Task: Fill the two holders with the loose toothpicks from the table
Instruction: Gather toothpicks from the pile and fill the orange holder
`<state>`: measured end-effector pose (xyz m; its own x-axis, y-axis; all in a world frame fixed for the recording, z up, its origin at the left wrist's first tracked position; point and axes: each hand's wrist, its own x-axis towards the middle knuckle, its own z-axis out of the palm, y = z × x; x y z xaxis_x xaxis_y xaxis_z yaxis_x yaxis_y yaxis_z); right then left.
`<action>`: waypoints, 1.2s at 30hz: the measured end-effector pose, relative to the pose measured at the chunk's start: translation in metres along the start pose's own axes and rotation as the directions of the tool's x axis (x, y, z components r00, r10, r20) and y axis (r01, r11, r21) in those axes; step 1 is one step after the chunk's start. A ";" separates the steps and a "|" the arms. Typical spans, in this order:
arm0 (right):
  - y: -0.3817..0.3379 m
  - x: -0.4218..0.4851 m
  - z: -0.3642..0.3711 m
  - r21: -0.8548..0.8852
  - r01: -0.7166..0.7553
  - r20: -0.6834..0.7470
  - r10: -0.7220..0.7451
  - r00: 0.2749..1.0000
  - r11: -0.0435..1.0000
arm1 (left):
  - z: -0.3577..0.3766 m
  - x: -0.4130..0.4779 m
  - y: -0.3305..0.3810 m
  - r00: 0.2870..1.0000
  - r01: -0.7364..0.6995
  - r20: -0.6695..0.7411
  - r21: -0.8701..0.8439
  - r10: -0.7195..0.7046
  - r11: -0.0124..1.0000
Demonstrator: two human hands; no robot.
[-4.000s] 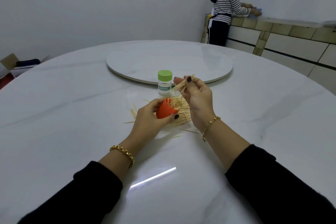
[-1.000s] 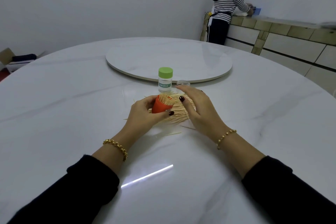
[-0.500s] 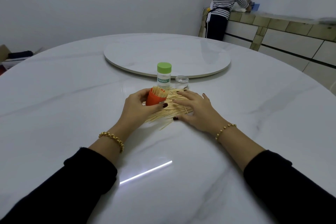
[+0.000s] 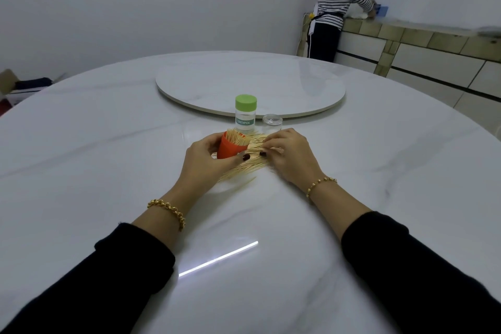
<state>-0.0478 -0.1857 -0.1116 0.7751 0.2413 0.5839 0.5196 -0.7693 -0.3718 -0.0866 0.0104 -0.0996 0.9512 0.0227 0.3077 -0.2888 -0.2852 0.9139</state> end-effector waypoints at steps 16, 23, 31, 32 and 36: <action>-0.016 0.000 -0.012 0.449 -0.204 -0.124 0.287 0.950 0.870 | 0.004 -0.001 -0.001 0.999 -0.015 0.031 0.051 0.013 0.999; -0.040 0.006 -0.017 0.665 -0.207 -0.081 0.345 0.935 0.717 | 0.006 -0.004 0.003 0.997 -0.060 0.063 0.105 0.054 0.993; -0.064 0.009 -0.015 0.834 -0.253 0.083 0.343 0.936 0.490 | 0.008 -0.006 0.004 0.994 -0.086 0.084 0.123 0.076 0.989; -0.065 0.008 -0.013 0.842 -0.264 0.108 0.332 0.937 0.471 | 0.008 -0.006 0.005 0.994 -0.085 0.083 0.116 0.075 0.990; -0.067 0.005 -0.008 0.835 -0.291 0.130 0.345 0.929 0.468 | 0.006 -0.006 0.005 0.993 -0.084 0.086 0.107 0.075 0.991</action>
<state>-0.0810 -0.1376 -0.0781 0.9466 0.0356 0.3205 0.3179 0.0635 -0.9460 -0.0928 0.0027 -0.0985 0.9327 -0.0816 0.3514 -0.3546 -0.3872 0.8511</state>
